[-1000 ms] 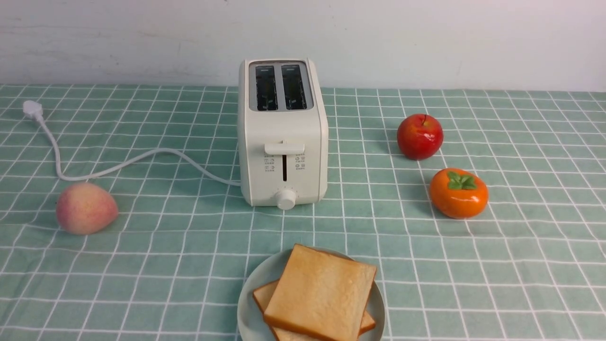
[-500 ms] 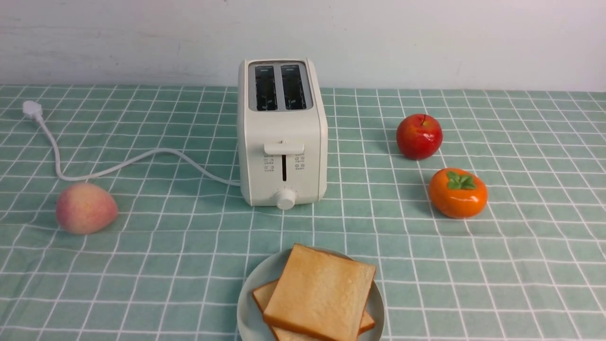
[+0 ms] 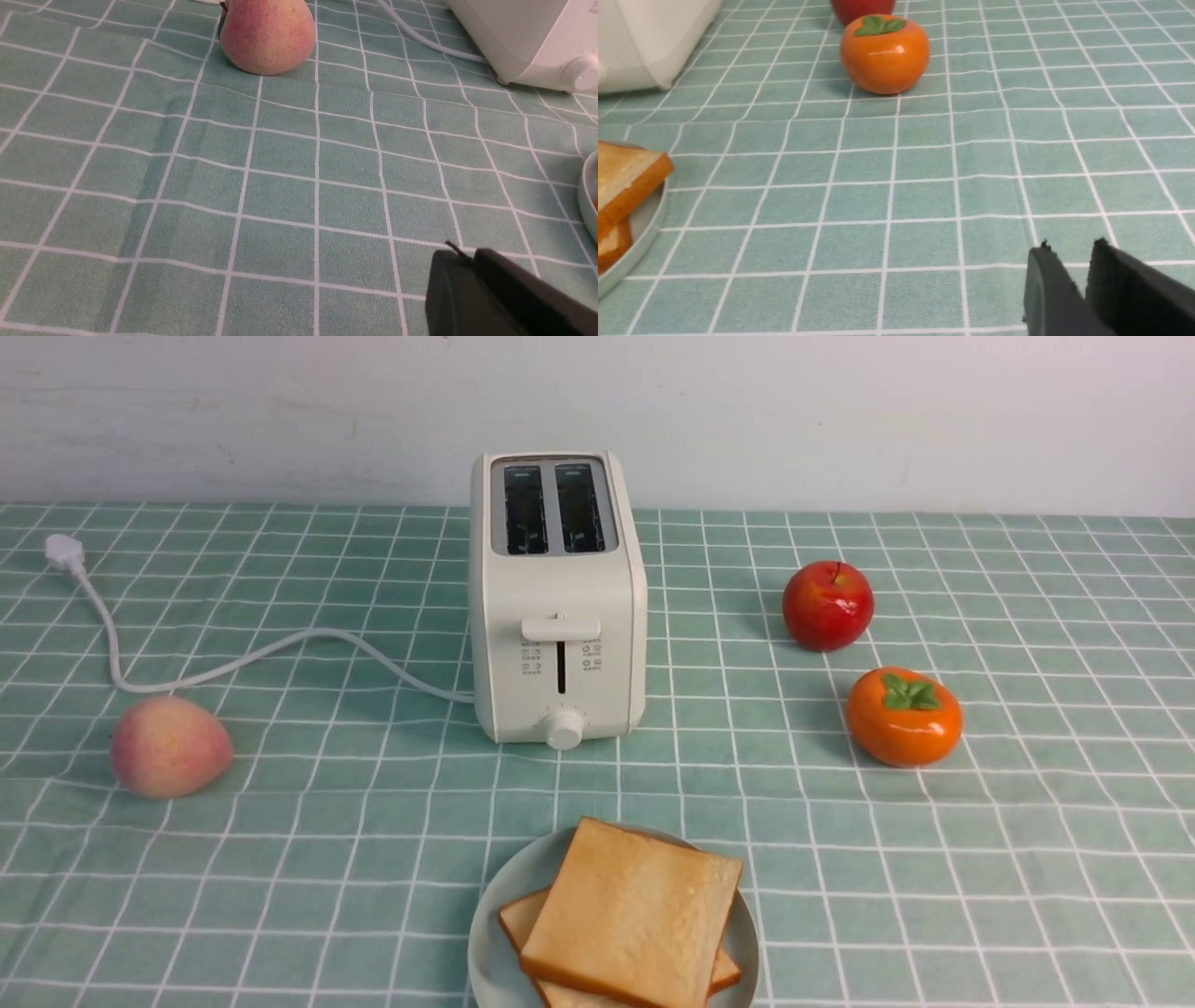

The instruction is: Take toasted bread from bread machine on blue coffee table place on plate.

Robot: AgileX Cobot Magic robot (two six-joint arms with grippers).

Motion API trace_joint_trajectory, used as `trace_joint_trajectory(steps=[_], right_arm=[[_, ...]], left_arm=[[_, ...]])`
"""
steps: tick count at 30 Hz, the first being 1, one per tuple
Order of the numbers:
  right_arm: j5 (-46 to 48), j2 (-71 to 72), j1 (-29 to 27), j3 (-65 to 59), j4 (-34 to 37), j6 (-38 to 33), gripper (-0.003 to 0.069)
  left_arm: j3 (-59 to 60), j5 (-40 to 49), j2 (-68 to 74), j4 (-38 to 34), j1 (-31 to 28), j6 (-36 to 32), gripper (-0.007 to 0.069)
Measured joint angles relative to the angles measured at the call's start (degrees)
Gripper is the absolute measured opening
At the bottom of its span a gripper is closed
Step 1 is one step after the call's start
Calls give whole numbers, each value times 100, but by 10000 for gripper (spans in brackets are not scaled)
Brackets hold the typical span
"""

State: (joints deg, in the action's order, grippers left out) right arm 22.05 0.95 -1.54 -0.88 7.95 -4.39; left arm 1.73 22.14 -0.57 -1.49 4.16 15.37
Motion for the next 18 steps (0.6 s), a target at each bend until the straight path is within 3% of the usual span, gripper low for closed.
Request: trace_joint_trajectory(steps=[18], right_arm=[[0, 0, -96, 0, 7, -1, 153]], left_arm=[[3, 0, 0, 0, 0, 0, 55]])
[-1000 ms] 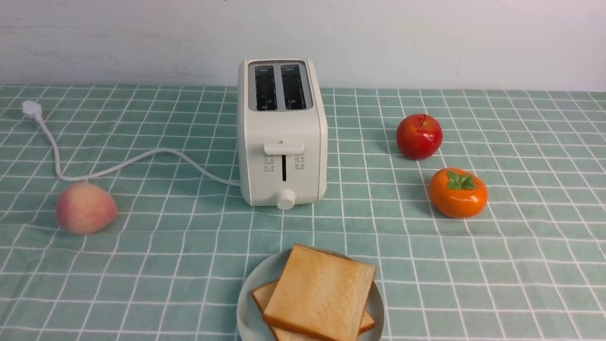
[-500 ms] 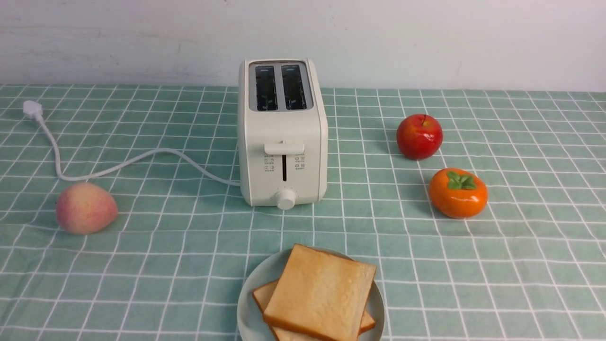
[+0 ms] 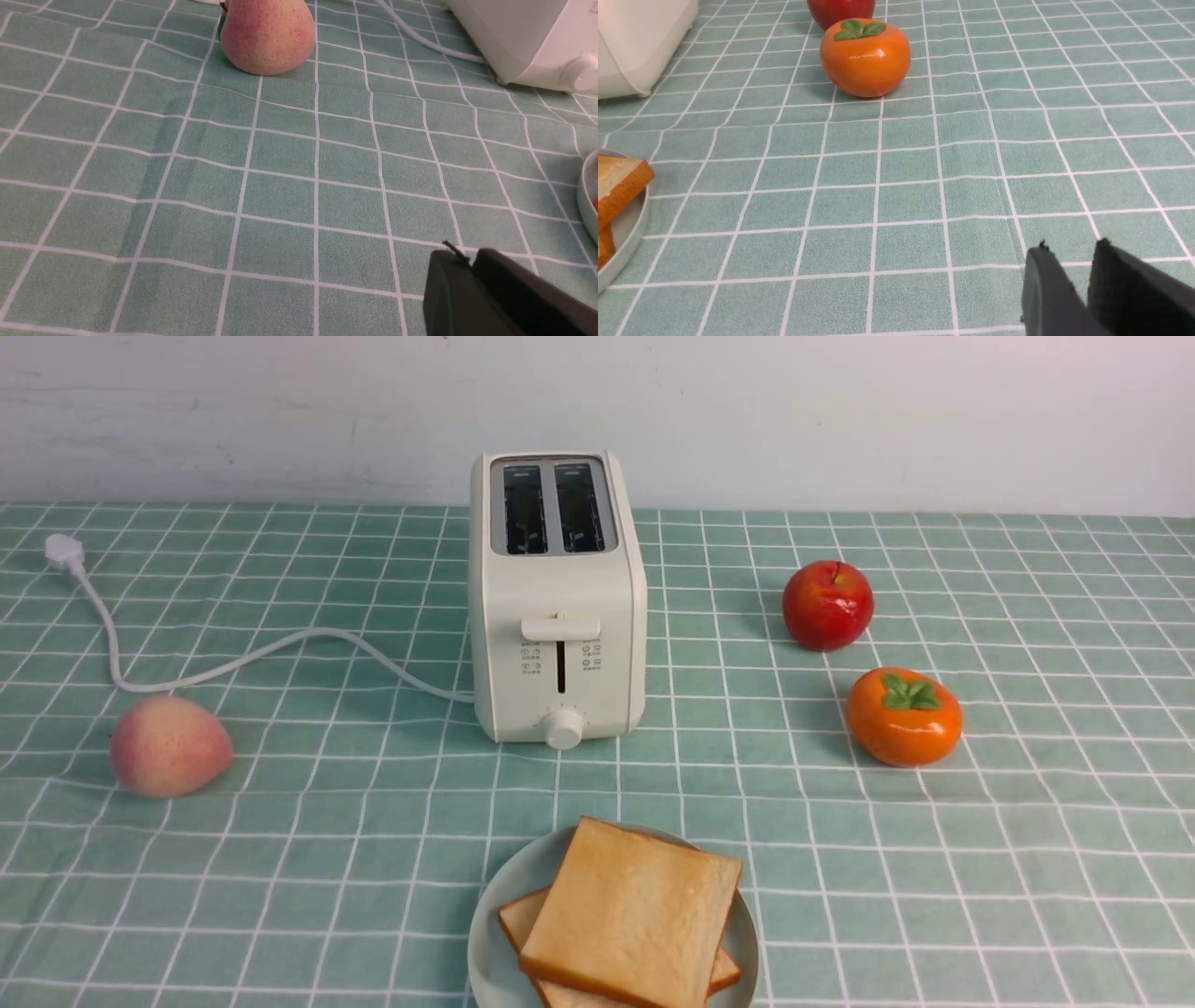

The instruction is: Take toasted bread from bread machine on blue coffee table place on plate.

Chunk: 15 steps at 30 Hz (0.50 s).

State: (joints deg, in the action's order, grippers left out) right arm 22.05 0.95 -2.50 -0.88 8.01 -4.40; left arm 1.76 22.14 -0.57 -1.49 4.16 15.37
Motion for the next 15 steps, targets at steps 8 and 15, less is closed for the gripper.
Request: trace_joint_trajectory(steps=[8, 15], right_arm=[[0, 0, 0, 0, 0, 0, 162], [0, 0, 0, 0, 0, 0, 164]], left_arm=[[0, 0, 0, 0, 0, 0, 62], [0, 0, 0, 0, 0, 0, 65]])
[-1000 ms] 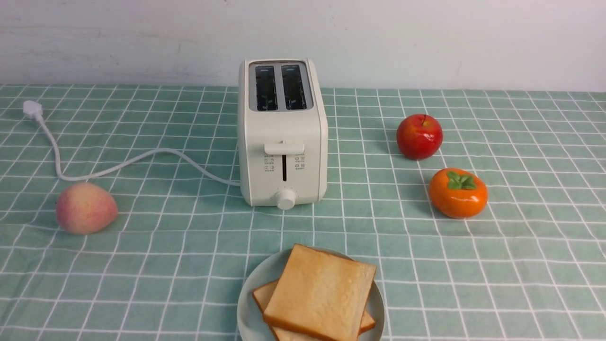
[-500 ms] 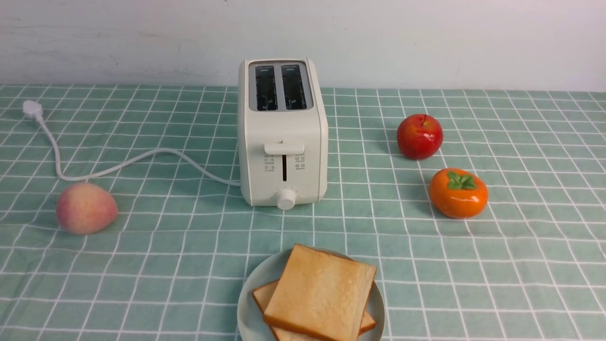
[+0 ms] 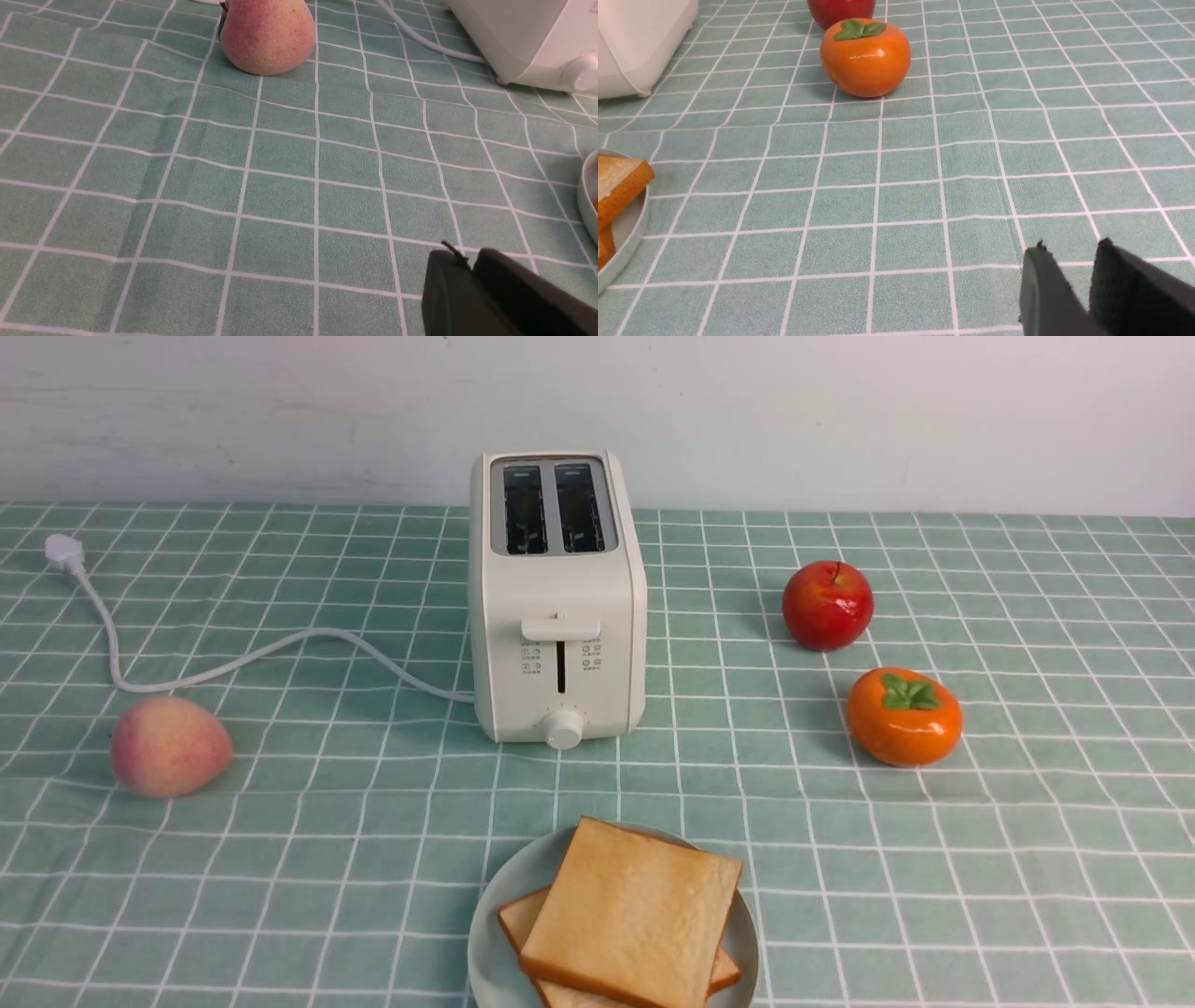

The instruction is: Take toasted bread from bread machine on blue coffee table place on plate.

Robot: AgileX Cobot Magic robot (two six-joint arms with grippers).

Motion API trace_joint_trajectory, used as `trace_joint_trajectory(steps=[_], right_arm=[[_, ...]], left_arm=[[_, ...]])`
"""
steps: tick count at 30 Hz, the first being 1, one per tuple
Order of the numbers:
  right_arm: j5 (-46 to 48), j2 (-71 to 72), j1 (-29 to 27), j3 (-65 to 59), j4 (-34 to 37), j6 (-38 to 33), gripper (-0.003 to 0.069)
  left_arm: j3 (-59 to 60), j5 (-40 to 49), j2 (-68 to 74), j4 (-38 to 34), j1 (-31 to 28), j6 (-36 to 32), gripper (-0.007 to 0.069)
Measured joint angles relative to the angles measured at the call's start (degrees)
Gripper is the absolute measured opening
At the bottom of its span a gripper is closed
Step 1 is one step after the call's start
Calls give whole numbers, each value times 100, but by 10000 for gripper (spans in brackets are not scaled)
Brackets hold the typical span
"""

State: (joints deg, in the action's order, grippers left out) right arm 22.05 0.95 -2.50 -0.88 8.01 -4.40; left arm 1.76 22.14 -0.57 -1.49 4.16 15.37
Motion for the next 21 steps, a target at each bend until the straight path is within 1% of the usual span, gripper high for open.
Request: trace_joint_trajectory(steps=[21], right_arm=[[0, 0, 0, 0, 6, 0, 183]], left_arm=[[0, 0, 0, 0, 0, 0, 74]])
